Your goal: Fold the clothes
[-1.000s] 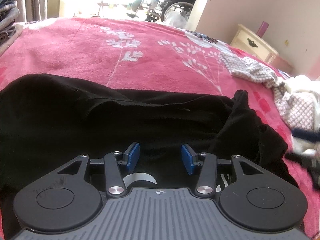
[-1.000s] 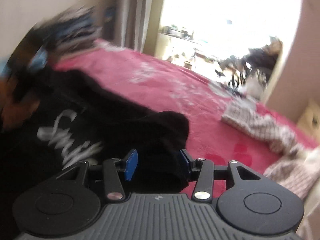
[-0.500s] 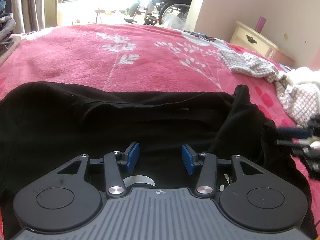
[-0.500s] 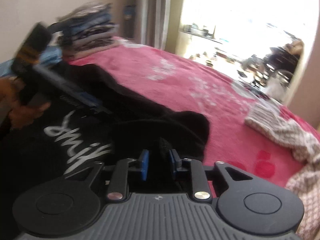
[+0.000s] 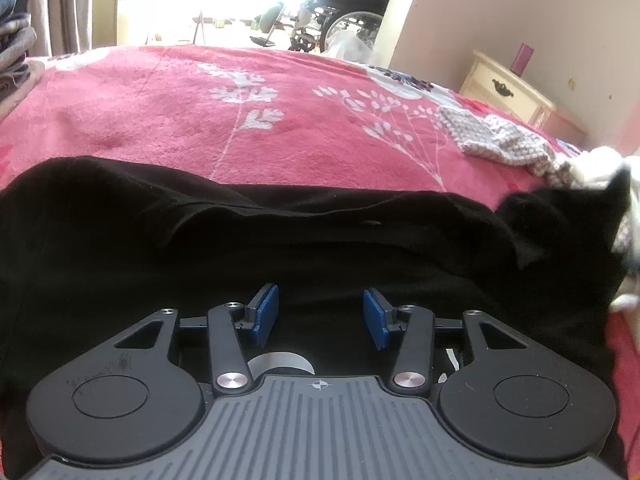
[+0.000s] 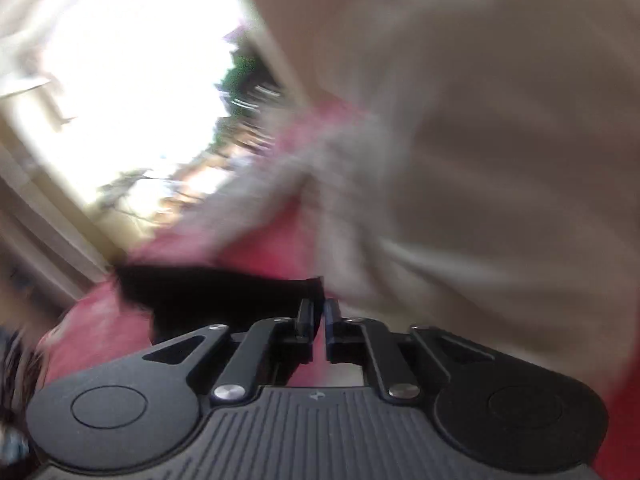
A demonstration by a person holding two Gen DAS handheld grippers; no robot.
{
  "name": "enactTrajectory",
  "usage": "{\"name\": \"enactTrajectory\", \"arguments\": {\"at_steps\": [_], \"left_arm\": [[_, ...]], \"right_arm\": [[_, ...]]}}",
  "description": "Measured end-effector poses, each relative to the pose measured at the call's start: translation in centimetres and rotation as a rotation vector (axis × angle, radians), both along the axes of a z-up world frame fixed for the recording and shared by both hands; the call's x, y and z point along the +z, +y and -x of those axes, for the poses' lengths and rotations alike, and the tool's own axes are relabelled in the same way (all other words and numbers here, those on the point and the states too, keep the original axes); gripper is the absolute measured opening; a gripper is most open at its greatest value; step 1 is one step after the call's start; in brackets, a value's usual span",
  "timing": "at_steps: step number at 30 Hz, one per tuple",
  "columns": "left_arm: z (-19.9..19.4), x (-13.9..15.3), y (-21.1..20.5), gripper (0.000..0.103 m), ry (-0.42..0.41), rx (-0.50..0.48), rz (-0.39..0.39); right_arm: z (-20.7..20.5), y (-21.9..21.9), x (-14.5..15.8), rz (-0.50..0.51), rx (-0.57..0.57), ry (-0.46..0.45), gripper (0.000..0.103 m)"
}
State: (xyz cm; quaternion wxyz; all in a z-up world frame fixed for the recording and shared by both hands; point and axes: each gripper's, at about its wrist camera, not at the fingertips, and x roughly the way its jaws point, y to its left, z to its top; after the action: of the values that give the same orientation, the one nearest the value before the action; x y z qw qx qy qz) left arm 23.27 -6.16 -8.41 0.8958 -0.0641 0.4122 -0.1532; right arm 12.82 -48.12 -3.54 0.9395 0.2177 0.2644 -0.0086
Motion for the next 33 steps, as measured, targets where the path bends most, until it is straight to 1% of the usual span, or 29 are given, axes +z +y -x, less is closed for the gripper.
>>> {"name": "enactTrajectory", "arguments": {"at_steps": [3,4,5,8,10,11,13,14,16,17,19,20,21,22,23,24,25,26,27,28,30,33], "left_arm": [[-0.1,0.2,0.4,0.047,-0.001,-0.003,0.014],[0.0,0.3,0.6,0.047,-0.002,-0.004,0.018],[0.0,0.5,1.0,0.047,-0.006,-0.006,0.021],[0.1,1.5,2.5,0.047,-0.035,-0.013,0.014],[-0.1,2.1,3.4,0.047,-0.065,-0.019,-0.019],[-0.1,2.4,3.9,0.047,-0.081,-0.023,-0.038],[-0.5,2.7,4.5,0.047,-0.103,-0.015,-0.07],[-0.8,2.7,4.8,0.047,-0.109,-0.005,-0.082],[-1.4,2.4,4.8,0.047,-0.101,-0.001,-0.111],[-1.7,2.2,4.8,0.047,-0.095,0.0,-0.126],[-2.2,1.7,4.4,0.046,-0.079,0.008,-0.183],[-2.5,1.4,4.4,0.042,-0.071,0.024,-0.195],[-2.7,1.2,4.4,0.037,-0.063,0.044,-0.198],[-2.8,1.1,4.6,0.034,-0.058,0.063,-0.188],[-3.0,1.0,4.9,0.033,-0.054,0.082,-0.174],[-3.2,0.9,5.0,0.03,-0.055,0.095,-0.167],[-3.4,0.9,5.1,0.028,-0.057,0.103,-0.166],[-3.7,0.9,5.2,0.025,-0.053,0.11,-0.163],[-3.9,0.9,5.2,0.02,-0.046,0.117,-0.161],[-4.2,0.9,5.2,0.017,-0.041,0.124,-0.165],[-4.8,0.9,5.1,0.007,-0.039,0.14,-0.178],[-5.3,1.6,5.1,0.003,-0.07,0.177,-0.185]], "right_arm": [[0.7,0.9,0.6,0.057,0.0,-0.007,0.016],[0.9,1.2,0.9,0.076,0.0,-0.009,0.022],[1.2,1.4,1.1,0.095,0.0,-0.011,0.025],[1.9,2.3,1.7,0.151,0.0,-0.018,0.025],[2.3,2.9,2.2,0.189,0.0,-0.022,0.027],[2.0,3.7,2.4,0.214,0.034,-0.025,0.029],[-0.7,7.5,2.7,0.276,0.231,-0.017,0.032],[-2.2,9.4,2.6,0.292,0.314,-0.006,0.032],[-4.9,12.9,2.0,0.312,0.442,0.028,0.032],[-6.1,14.5,1.5,0.323,0.488,0.048,0.032],[-7.8,17.0,0.3,0.351,0.535,0.089,0.032],[-8.5,18.2,-0.5,0.37,0.549,0.108,0.032],[-8.9,18.9,-1.2,0.389,0.542,0.118,0.032],[-9.2,18.9,-1.4,0.394,0.528,0.121,0.032],[-9.5,18.8,-1.6,0.399,0.515,0.125,0.028],[-9.7,18.8,-1.8,0.404,0.501,0.128,0.024],[-10.0,18.7,-2.0,0.409,0.487,0.131,0.011],[-10.3,18.7,-2.2,0.414,0.473,0.134,0.008],[-10.6,18.6,-2.4,0.419,0.459,0.137,0.007],[-10.8,18.6,-2.6,0.424,0.446,0.14,0.007],[-11.3,18.5,-2.8,0.436,0.42,0.137,0.006],[-12.5,18.4,-2.0,0.457,0.402,0.089,0.006]]}}
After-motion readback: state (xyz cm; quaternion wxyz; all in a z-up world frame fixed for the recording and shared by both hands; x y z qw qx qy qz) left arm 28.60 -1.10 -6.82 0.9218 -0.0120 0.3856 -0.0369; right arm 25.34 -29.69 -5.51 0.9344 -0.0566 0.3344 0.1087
